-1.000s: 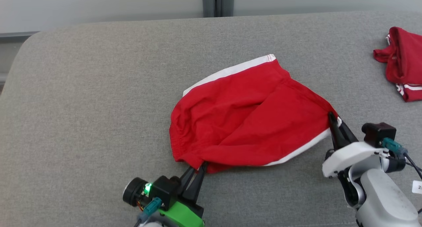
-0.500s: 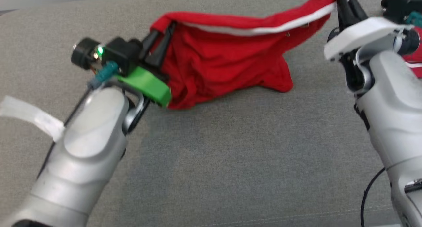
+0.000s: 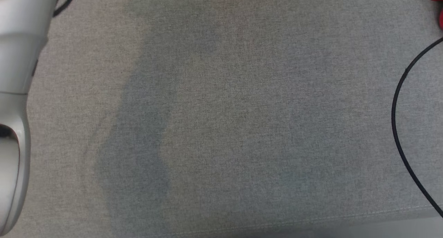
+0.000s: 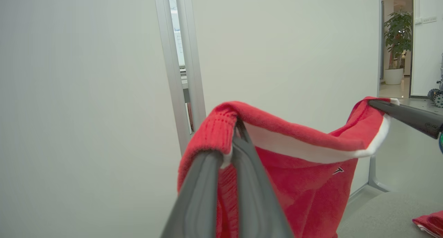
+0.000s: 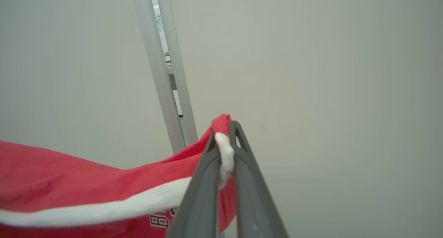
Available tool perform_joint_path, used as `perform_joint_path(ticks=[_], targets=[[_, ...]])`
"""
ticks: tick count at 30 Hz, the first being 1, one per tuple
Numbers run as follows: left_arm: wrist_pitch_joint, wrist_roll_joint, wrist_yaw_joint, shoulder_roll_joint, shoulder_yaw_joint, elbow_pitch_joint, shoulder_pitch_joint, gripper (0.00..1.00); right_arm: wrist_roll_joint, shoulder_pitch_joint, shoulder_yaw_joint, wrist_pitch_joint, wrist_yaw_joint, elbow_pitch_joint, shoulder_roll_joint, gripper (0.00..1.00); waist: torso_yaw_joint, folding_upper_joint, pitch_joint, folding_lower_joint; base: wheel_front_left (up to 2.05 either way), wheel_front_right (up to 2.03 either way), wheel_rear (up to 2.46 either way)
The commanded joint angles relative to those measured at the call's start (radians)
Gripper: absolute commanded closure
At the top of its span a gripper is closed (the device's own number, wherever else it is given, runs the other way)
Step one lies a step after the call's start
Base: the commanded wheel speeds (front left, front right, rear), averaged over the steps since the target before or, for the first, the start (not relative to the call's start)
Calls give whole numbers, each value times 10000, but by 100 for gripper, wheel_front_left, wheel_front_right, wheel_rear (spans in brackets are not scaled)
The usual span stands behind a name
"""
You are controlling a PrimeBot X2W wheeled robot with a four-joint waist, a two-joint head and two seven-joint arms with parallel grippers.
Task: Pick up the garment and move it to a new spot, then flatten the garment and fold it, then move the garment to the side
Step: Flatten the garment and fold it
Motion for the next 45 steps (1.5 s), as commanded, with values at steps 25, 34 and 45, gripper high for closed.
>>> perform_joint_path(ticks=[25,34,45], targets=[[-63,245,21,-212,1565,-2283,6483,100,2079,4587,1456,-528,-17,-819,-564,100,-173,0,-651,-2,0,0,0],[-65,1589,22,-463,2047,-3801,10280,100,2603,7907,1477,-531,-17,-2505,-1021,100,-190,0,-1711,-2,0,0,0],[-66,2329,22,-300,1125,-4721,13610,100,3086,11615,838,-532,-18,-4231,-1638,100,-104,0,-2714,-2,0,0,0]])
